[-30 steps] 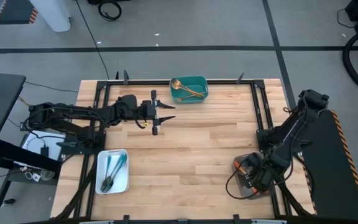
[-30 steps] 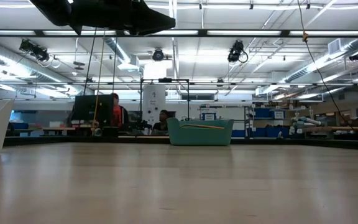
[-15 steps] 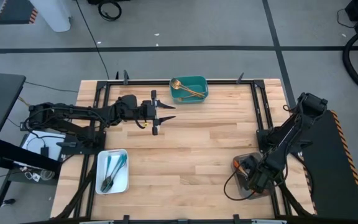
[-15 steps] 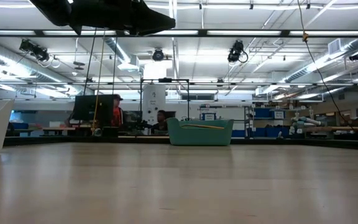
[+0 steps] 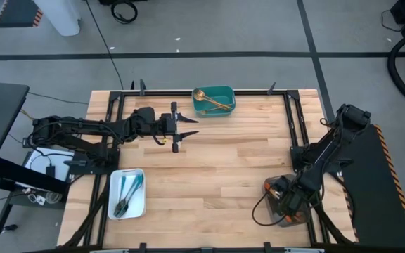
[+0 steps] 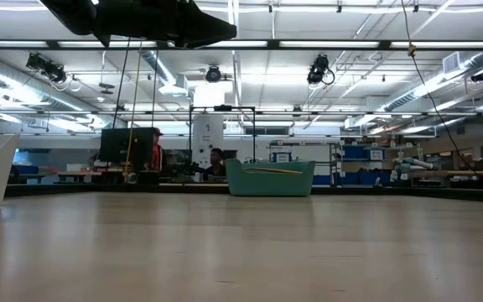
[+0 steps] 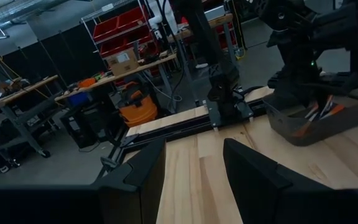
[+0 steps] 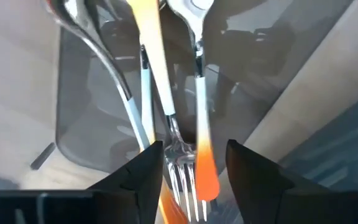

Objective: Sort silverware by color (type)
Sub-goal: Return to Home Position

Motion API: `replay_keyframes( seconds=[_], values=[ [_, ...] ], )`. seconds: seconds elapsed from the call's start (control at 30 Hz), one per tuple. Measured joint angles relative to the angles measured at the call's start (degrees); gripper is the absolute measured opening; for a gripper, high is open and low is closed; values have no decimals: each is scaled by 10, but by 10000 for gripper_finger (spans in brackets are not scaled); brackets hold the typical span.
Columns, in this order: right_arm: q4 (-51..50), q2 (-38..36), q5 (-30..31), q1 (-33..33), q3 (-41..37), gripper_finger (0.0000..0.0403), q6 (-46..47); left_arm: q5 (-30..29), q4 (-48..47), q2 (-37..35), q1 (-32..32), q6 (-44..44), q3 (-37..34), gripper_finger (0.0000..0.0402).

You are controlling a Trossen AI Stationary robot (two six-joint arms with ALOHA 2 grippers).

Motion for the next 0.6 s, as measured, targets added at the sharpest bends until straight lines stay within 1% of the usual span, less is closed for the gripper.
replay_keyframes(
  seconds=[0.2, 0.43, 0.47, 0.6],
  values=[
    [-16, -19, 0, -14, 14, 179, -32, 0, 3, 0, 0, -17, 0, 171],
    [-59, -51, 22, -29, 33, 177, -74, 2, 22, 0, 0, -30, 0, 171],
    [-62, -57, 27, -30, 34, 177, -82, 7, 22, 0, 1, -30, 0, 171],
    [-82, -90, 62, -31, 34, 177, -100, 65, 31, -11, 23, -54, -10, 171]
  ],
)
